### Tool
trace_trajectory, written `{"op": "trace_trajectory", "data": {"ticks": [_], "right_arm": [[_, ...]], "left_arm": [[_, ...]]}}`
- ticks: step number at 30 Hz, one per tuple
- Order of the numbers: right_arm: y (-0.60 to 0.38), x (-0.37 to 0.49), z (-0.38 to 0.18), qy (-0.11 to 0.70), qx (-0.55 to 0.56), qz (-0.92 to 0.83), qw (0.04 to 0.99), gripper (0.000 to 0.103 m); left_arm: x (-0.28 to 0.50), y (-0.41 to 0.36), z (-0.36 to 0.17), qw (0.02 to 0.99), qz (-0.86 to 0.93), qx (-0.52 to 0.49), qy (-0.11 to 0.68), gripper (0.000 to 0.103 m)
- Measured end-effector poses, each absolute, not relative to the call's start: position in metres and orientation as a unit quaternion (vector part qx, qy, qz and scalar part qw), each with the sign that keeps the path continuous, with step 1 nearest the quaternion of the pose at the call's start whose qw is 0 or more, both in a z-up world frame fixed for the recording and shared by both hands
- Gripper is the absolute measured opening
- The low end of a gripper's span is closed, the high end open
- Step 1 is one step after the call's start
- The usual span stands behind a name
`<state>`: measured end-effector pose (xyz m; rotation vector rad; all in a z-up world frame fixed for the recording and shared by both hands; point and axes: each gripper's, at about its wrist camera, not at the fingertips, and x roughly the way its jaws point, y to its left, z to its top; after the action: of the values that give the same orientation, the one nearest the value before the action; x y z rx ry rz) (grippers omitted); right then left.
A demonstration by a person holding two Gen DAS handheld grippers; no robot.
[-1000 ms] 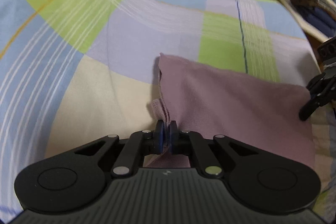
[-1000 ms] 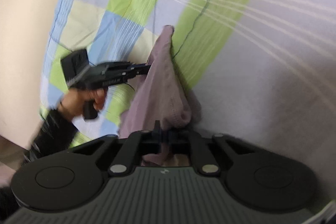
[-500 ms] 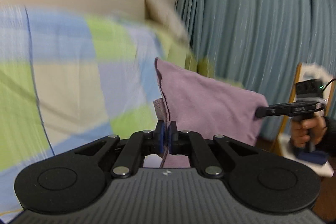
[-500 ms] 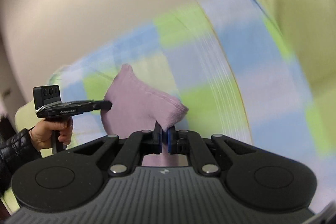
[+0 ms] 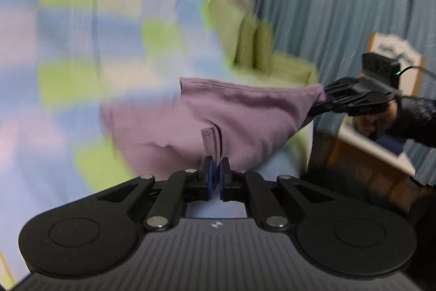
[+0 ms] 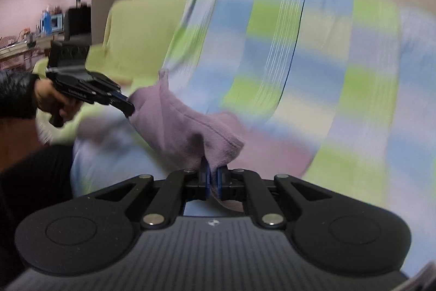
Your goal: Fold clothes
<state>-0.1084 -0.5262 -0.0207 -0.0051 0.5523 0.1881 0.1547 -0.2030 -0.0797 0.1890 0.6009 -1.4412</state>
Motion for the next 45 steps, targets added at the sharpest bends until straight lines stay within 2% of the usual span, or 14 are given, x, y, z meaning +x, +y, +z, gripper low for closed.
{"op": "trace_trajectory", "data": {"ticks": [2, 5, 11, 15, 18, 21, 25, 33, 37, 41, 45], "right_arm": [[-0.509, -0.116, -0.052, 0.306, 0.002, 0.098, 0.947, 0.004], [-0.493, -0.125, -0.062, 0.323, -0.022, 0.103, 0.940, 0.004], [-0.490, -0.129, -0.059, 0.331, -0.046, 0.108, 0.936, 0.004], [-0.488, -0.129, -0.061, 0.338, -0.066, 0.118, 0.931, 0.005], [-0.483, -0.128, -0.066, 0.343, -0.082, 0.124, 0.927, 0.008], [-0.480, -0.129, -0.068, 0.343, -0.089, 0.125, 0.927, 0.013], [-0.473, -0.132, -0.069, 0.347, -0.115, 0.134, 0.921, 0.015], [-0.471, -0.130, -0.073, 0.351, -0.113, 0.134, 0.920, 0.018], [-0.470, -0.131, -0.074, 0.350, -0.116, 0.131, 0.920, 0.019], [-0.469, -0.132, -0.078, 0.346, -0.120, 0.126, 0.922, 0.021], [-0.463, -0.130, -0.081, 0.341, -0.140, 0.127, 0.921, 0.029]], "left_arm": [[0.142, -0.199, -0.084, 0.705, -0.646, 0.113, 0.271, 0.001], [0.132, -0.199, -0.084, 0.704, -0.645, 0.135, 0.266, 0.001], [0.127, -0.205, -0.086, 0.705, -0.638, 0.165, 0.262, 0.003], [0.115, -0.203, -0.089, 0.705, -0.637, 0.198, 0.242, 0.008], [0.107, -0.202, -0.091, 0.698, -0.645, 0.211, 0.230, 0.027], [0.098, -0.202, -0.092, 0.688, -0.652, 0.238, 0.214, 0.030], [0.090, -0.206, -0.090, 0.689, -0.644, 0.275, 0.184, 0.045], [0.090, -0.219, -0.081, 0.635, -0.707, 0.258, 0.176, 0.046], [0.074, -0.213, -0.080, 0.589, -0.740, 0.284, 0.159, 0.046], [0.068, -0.205, -0.084, 0.597, -0.729, 0.299, 0.153, 0.046], [0.051, -0.198, -0.083, 0.588, -0.736, 0.306, 0.134, 0.045]]}}
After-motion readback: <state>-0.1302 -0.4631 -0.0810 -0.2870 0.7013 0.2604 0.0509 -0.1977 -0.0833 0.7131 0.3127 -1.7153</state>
